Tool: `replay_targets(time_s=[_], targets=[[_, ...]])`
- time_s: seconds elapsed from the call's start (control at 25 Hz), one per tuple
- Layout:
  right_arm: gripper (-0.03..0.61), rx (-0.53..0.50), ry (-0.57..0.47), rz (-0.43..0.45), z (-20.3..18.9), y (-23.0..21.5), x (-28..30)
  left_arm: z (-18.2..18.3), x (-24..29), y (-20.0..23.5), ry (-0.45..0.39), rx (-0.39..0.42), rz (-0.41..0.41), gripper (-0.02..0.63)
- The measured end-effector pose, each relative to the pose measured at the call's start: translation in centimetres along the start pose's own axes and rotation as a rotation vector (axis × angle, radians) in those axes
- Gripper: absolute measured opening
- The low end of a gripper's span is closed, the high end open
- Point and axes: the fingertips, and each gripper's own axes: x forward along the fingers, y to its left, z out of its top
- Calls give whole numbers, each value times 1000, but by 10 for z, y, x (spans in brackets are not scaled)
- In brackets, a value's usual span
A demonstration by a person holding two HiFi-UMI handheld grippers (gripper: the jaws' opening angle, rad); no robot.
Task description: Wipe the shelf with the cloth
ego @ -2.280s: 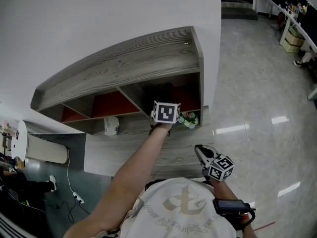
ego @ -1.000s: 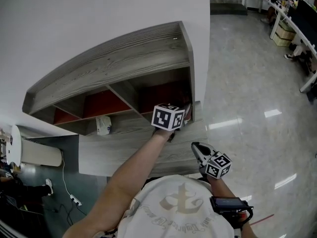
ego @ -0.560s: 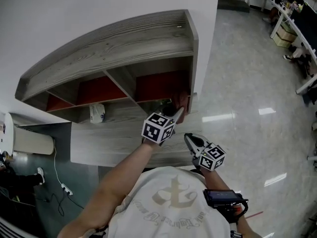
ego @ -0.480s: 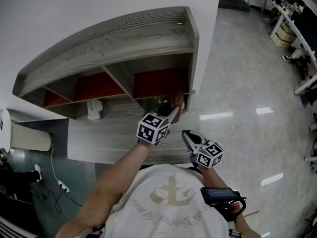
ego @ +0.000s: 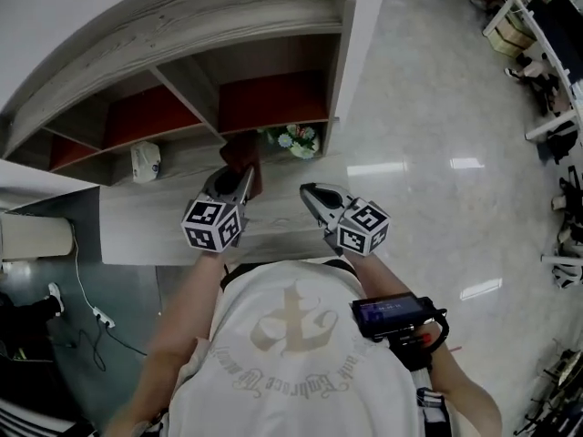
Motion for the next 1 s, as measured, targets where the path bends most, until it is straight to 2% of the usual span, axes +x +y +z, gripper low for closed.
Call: replay_targets(time_s=[0.32, 0.56, 0.8, 1.0], targets=[[5, -57, 43, 84, 3, 21, 17, -39, -61, 27, -33, -82, 117, 64], [4, -99, 70, 143, 0, 37, 24, -65, -96, 28, -50, -127, 187, 64], [4, -98, 94, 173, -9, 52, 29, -76, -110, 16, -48, -127, 196, 64], [4, -101, 82, 196, -10, 63, 44, -78, -123, 23, -62, -126, 220, 64]])
